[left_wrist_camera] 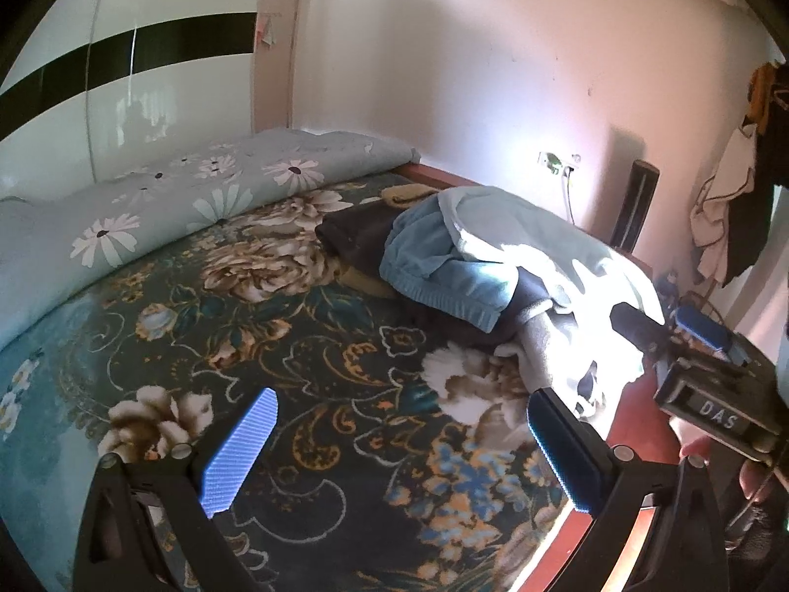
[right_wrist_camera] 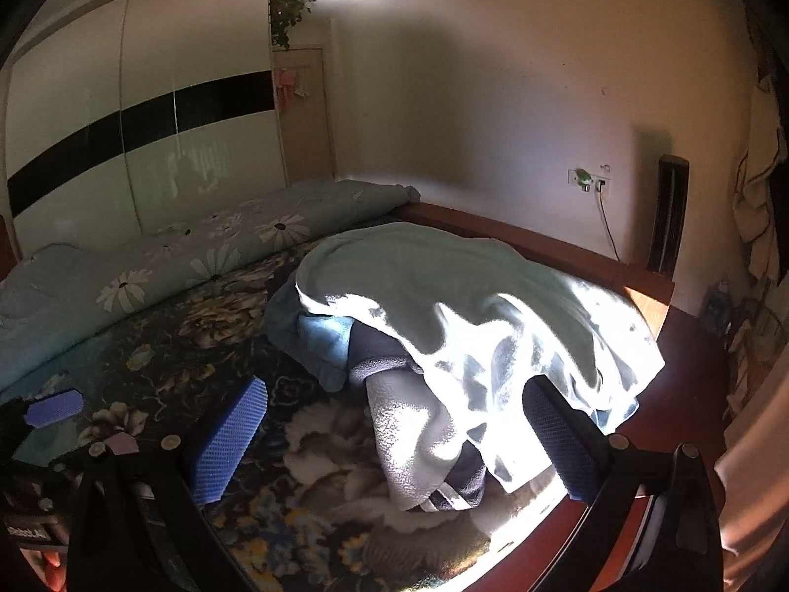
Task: Fold clothes
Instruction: 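Move both grippers toward the clothes pile at the bed edge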
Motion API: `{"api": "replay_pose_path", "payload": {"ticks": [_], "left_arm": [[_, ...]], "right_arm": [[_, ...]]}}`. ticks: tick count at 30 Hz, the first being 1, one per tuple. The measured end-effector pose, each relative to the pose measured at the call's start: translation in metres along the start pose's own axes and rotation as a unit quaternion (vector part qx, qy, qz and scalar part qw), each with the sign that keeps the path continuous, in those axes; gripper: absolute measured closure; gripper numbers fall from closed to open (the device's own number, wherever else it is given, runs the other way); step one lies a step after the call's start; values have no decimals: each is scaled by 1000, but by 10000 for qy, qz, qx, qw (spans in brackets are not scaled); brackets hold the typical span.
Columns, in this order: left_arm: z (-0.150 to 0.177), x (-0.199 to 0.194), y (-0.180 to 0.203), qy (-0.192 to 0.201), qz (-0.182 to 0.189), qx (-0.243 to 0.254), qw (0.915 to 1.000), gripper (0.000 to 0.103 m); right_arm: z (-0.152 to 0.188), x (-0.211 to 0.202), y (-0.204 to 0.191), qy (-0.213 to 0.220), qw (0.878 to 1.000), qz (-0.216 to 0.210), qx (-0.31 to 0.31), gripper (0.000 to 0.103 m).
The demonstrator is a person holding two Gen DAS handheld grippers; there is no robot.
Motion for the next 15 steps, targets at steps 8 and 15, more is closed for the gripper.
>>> {"api": "replay_pose_path", "payload": {"ticks": [8,15], "left_arm": [[3,2,-6,-85,22,-52,9999,0],[6,6,-10,-70,-8,-32,10000,0]], "right_arm": [[10,10,-7,-189,9996,-187,-52,0],[14,13,0,-259,9996,-36,-140,0]]}}
Point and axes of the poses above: each gripper's, at about its wrist camera, not at the fingertips, and x roughly the way its jaws point, y to its right, z to its underside, the point moved 8 cm from there along x, roughly the way its jaws point, and after that the axes turned 7 degrees about y, right-handed, at the moved point
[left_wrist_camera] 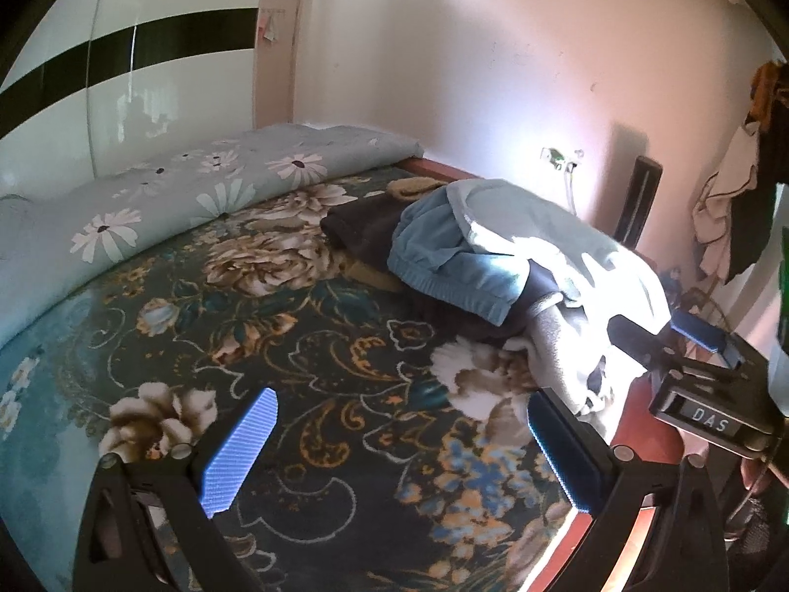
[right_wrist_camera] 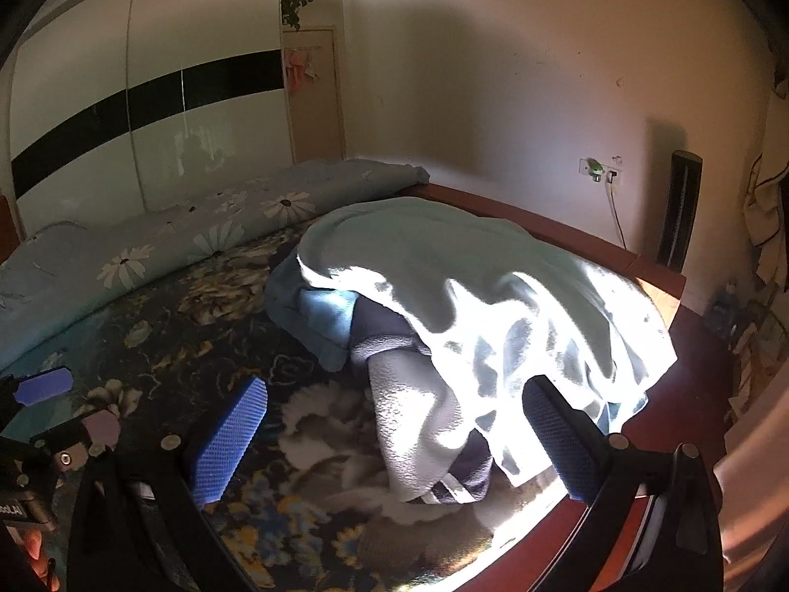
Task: Fold clothes
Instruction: 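Move both grippers toward the clothes pile at the bed edge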
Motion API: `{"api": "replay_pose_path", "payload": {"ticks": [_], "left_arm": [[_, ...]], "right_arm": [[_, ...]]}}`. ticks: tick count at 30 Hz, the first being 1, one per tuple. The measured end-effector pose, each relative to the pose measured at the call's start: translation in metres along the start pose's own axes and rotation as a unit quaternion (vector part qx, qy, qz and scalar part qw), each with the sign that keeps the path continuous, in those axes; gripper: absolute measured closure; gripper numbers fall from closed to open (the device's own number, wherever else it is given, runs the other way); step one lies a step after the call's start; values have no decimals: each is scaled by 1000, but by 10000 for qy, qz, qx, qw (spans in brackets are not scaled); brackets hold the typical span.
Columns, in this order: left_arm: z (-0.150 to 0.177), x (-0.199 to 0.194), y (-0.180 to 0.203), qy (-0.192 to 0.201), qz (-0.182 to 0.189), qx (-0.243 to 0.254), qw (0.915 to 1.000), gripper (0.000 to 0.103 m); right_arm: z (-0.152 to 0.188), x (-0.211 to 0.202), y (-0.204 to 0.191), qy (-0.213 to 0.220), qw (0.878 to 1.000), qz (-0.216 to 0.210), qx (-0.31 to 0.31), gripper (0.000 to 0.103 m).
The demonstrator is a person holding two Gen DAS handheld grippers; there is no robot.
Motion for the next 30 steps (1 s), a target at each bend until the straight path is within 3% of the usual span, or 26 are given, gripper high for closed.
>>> {"api": "replay_pose_path", "payload": {"ticks": [14,19,23,27,30], "left_arm": [[5,4,-10,-59,-27,-135,9999,0],[5,1,-10,25,-50,-60,10000,0],[5,-1,-16,68,-89,-57,9999,0],[3,-4,-25,111,-46,-291,9995,0],[1,-4,-30,139,-85,-350,9993,0]], "right_arm": [[2,-1,-10,53,9996,-258,-97,0],[-9,-14,-2,498,9986,161,75,0],[-16,-18,6,735,9966,-49,380,0],[-17,-14,12,733,9928,-547,775,0],[-18,-4,9,614,9951,-573,525,0]]}}
Point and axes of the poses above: each gripper's, at about its wrist camera, not at the fingertips, and x roughly the way its jaws point, y to its right, z to its underside, the point moved 8 cm from there along x, roughly the way its jaws point, and after that the axes turned 7 degrees about y, right-handed, at the moved point
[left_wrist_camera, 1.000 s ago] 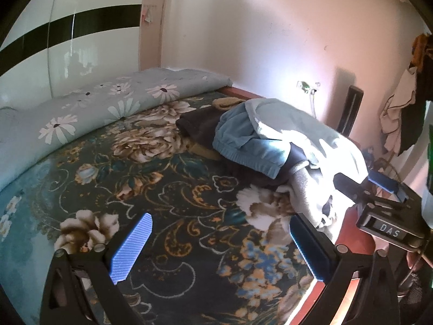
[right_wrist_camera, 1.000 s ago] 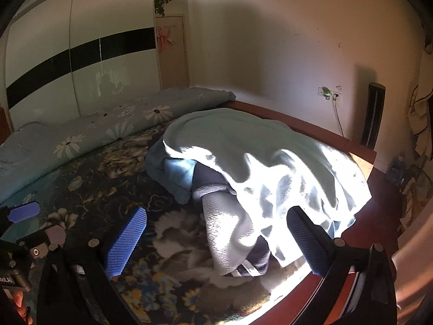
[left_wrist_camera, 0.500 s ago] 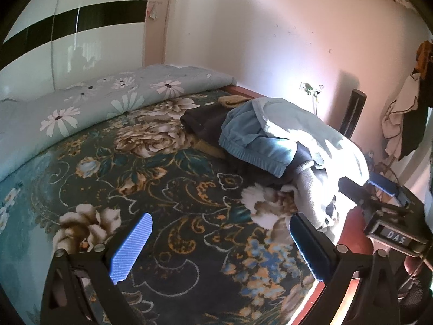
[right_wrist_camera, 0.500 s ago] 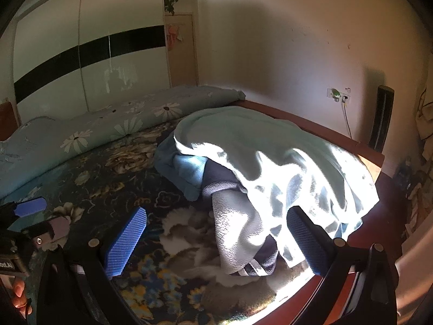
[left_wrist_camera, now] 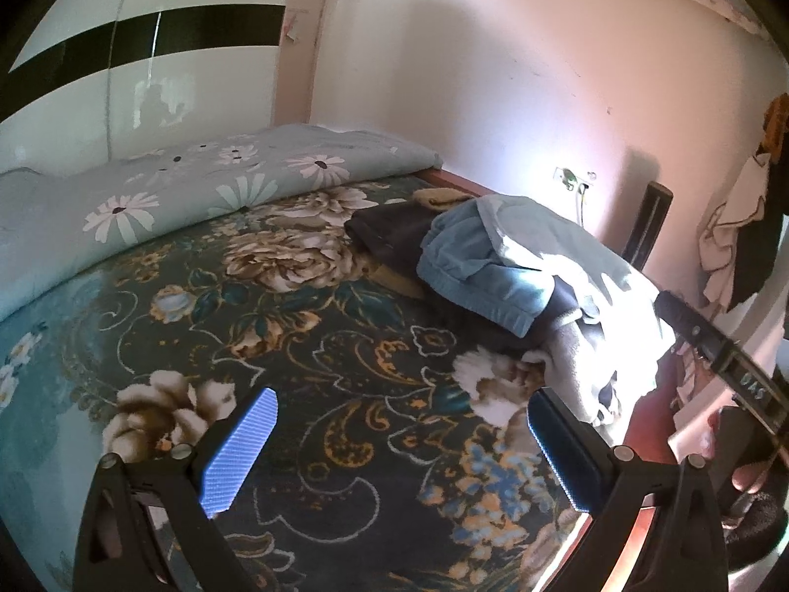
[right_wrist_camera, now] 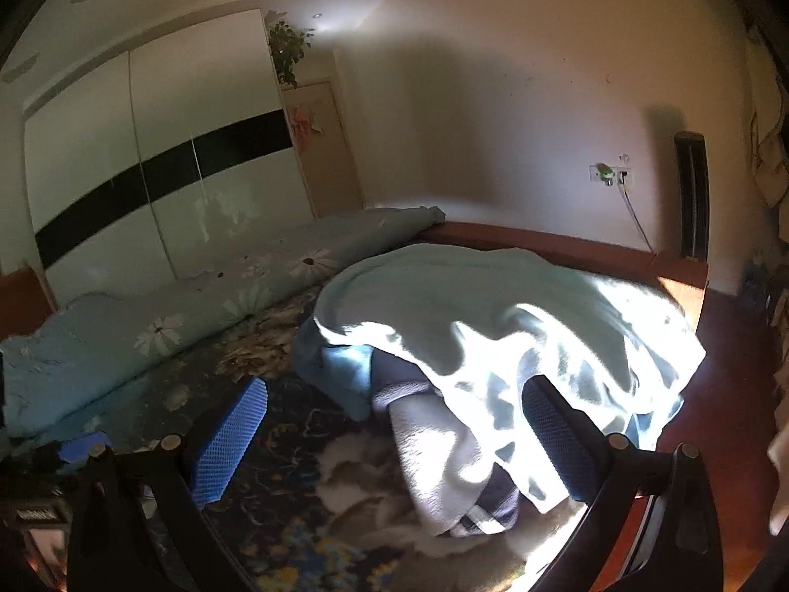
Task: Fold clothes
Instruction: 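Move both grippers toward the clothes pile at the bed edge, then grasp the light blue sweatshirt with the right gripper and lift it off the pile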
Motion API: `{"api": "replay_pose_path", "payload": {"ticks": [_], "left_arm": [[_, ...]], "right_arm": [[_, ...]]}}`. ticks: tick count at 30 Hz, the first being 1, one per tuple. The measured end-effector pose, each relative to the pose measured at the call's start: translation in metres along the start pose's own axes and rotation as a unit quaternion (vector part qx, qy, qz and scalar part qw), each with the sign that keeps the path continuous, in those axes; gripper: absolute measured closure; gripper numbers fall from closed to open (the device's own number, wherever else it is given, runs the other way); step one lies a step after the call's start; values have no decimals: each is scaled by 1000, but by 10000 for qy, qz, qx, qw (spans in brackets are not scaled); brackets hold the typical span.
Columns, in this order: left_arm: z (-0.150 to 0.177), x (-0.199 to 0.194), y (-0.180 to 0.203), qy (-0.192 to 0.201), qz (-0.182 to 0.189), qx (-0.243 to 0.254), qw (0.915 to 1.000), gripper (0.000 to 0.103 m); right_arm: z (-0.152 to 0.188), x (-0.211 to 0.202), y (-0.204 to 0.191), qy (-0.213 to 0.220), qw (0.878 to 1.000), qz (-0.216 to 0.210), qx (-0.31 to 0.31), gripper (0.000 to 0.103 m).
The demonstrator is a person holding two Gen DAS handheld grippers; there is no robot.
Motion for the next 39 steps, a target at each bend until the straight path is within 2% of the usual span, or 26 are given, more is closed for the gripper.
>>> {"api": "replay_pose_path", "payload": {"ticks": [4,6,9,11,13,14,18,22,25,28,33,35,39], "left_arm": [[3,0,-5,-104,-16,-69,9999,0],[6,0,-8,-198,-34,-99,9997,0],[7,-4,-15,-129,-159,-10,9998,0],[7,-7,-18,-51,-347,140,9993,0],[7,-8,-21,-15,-502,273,9984,0],[7,-9,-21,-17,-458,291,9985,0],[11,-8,-22,-73,-351,304,9989,0],[16,-10,-28,-130,-264,178,9994,0],[17,-15,-36,-126,-180,29,9998,0],[16,-18,-46,-112,-175,-87,9997,0],[15,-27,-64,-89,-235,-285,9993,0],[14,-32,-74,-47,-289,-314,9991,0],[12,-38,-94,-4,-282,-570,9980,0]], "right_arm": [[5,24,-1,-290,9989,110,-343,0],[8,41,9,-404,9973,409,-467,1],[14,57,25,-597,9955,639,-377,15],[21,66,34,-812,9935,735,-300,31],[28,74,40,-1002,9912,824,-282,40],[32,77,43,-1080,9899,870,-287,48],[30,75,51,-1090,9898,920,-55,60],[14,66,51,-930,9917,871,176,89],[-6,54,44,-672,9941,847,98,91],[-26,55,47,-602,9923,1078,-138,93],[-65,60,62,-495,9894,1364,-24,95],[-95,56,64,-295,9894,1422,-58,95],[-148,43,42,89,9893,1438,-239,95]]}}
Point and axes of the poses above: each gripper's, at about its wrist camera, not at the fingertips, and x roughly the way its jaws point, y to its right, z to its underside, the point moved 8 cm from there along x, roughly the way its jaws point, and after that the axes turned 7 degrees about y, right-handed, at the moved point
